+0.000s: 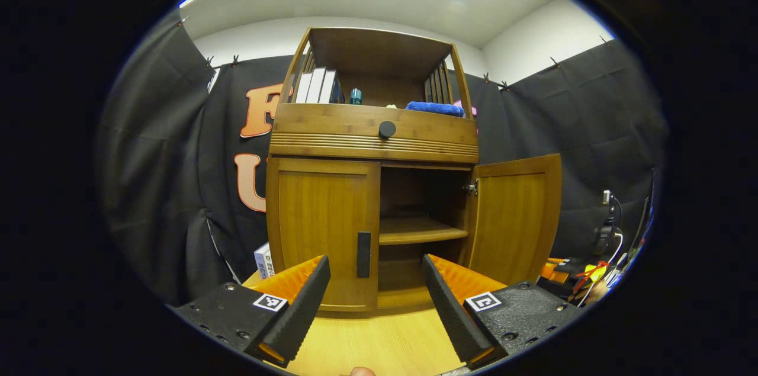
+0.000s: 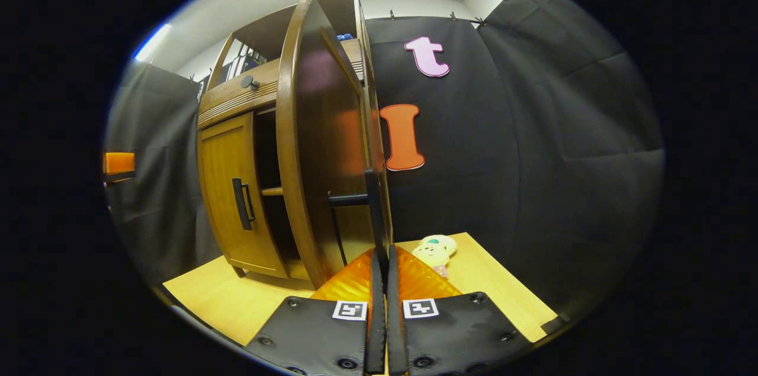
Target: Open the right door of the double-door shoe cabinet with the right hand, and open the left door with the left hand.
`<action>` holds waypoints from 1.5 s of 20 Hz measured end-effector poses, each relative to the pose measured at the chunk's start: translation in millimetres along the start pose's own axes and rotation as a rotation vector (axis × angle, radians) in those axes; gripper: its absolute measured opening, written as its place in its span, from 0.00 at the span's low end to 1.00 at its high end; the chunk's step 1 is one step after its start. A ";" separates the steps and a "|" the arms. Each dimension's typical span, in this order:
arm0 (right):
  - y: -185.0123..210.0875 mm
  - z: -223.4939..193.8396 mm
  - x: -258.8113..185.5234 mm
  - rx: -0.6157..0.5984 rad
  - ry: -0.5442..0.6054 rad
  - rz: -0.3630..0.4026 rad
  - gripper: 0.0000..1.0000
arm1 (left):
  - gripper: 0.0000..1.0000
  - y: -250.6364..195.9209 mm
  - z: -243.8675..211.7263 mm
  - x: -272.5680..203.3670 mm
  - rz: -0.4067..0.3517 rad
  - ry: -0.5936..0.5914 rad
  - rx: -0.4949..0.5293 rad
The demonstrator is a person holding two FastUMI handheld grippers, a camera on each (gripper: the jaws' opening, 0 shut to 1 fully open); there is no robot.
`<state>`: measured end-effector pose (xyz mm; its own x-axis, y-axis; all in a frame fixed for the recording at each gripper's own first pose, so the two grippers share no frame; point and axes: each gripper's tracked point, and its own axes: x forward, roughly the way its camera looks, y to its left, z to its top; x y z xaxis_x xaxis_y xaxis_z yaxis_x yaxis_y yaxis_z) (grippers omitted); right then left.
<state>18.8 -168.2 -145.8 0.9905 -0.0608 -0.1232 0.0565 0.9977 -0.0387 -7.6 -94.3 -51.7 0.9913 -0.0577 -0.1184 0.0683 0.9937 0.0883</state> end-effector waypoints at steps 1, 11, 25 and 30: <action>-1.4 0.1 -2.4 0.003 -0.001 -0.002 0.09 | 0.92 2.3 -4.2 5.4 0.009 0.004 0.002; -32.7 14.7 -44.5 0.004 -0.065 -0.105 0.09 | 0.92 26.9 -77.5 96.2 0.102 0.060 0.023; -50.8 20.3 -66.0 -0.030 -0.126 -0.189 0.87 | 0.92 32.7 -128.1 208.5 0.095 0.098 -0.017; -54.8 25.3 -65.8 -0.037 -0.139 -0.203 0.99 | 0.92 28.7 -141.8 233.3 0.085 0.123 0.008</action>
<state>-46.2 -218.1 -110.5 0.9672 -0.2524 0.0287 0.2540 0.9634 -0.0852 209.7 -65.8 -217.1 0.9722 0.0396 -0.2306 -0.0141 0.9937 0.1112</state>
